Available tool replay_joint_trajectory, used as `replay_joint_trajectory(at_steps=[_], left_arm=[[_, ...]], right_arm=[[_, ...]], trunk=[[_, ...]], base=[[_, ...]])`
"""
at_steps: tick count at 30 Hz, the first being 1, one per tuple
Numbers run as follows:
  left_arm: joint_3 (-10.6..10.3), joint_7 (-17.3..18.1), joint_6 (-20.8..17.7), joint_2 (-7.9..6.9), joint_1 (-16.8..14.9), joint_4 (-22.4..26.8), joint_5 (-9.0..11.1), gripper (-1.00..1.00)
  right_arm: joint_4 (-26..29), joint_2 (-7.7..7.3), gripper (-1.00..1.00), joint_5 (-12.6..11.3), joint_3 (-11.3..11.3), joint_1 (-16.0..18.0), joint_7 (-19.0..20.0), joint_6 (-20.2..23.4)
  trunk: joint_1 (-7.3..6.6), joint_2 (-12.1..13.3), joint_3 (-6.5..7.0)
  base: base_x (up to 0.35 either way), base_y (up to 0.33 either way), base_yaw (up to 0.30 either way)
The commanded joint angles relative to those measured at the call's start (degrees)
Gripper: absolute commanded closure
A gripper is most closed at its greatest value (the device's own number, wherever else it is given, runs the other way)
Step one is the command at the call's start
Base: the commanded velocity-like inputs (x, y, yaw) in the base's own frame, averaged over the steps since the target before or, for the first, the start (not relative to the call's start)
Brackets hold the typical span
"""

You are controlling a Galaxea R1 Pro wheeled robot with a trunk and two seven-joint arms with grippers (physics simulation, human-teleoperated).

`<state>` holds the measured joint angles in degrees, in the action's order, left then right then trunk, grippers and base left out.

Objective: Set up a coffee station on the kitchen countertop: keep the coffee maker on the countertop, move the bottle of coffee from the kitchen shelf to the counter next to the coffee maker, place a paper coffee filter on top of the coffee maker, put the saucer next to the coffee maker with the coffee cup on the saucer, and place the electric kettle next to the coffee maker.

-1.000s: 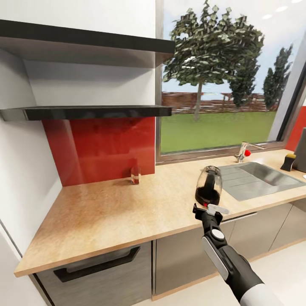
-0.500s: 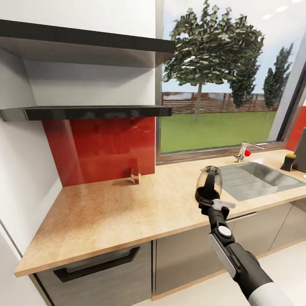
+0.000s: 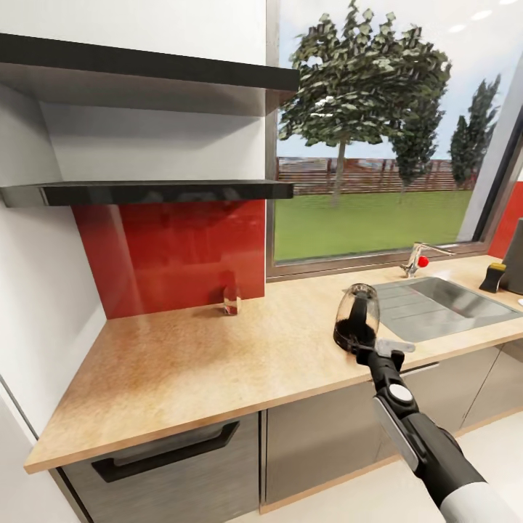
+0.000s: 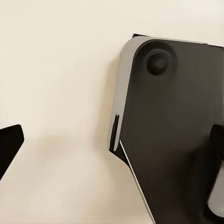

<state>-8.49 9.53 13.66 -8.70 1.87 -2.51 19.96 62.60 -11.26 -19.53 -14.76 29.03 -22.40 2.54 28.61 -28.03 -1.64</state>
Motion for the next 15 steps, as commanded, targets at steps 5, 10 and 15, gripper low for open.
replay_joint_trajectory(at_steps=[5,10,15], left_arm=[[-0.47,0.16,0.17,0.00,0.08,-0.13,0.61,-1.00],[-0.47,0.06,0.17,0.00,0.93,-0.13,0.61,-1.00],[-0.47,0.05,0.16,0.00,1.18,-0.13,0.61,-1.00]], right_arm=[[-0.02,-0.08,-1.00,-0.25,1.48,0.06,5.42,0.27],[-0.10,-0.08,-1.00,-0.23,1.49,0.06,5.38,0.27],[-0.16,-0.06,-1.00,-0.18,1.45,0.06,5.36,0.27]], trunk=[[0.03,-0.11,-0.11],[0.03,-0.11,-0.11],[0.03,-0.11,-0.11]], base=[[0.030,0.000,0.000],[0.215,0.000,0.000],[0.045,0.000,0.000]])
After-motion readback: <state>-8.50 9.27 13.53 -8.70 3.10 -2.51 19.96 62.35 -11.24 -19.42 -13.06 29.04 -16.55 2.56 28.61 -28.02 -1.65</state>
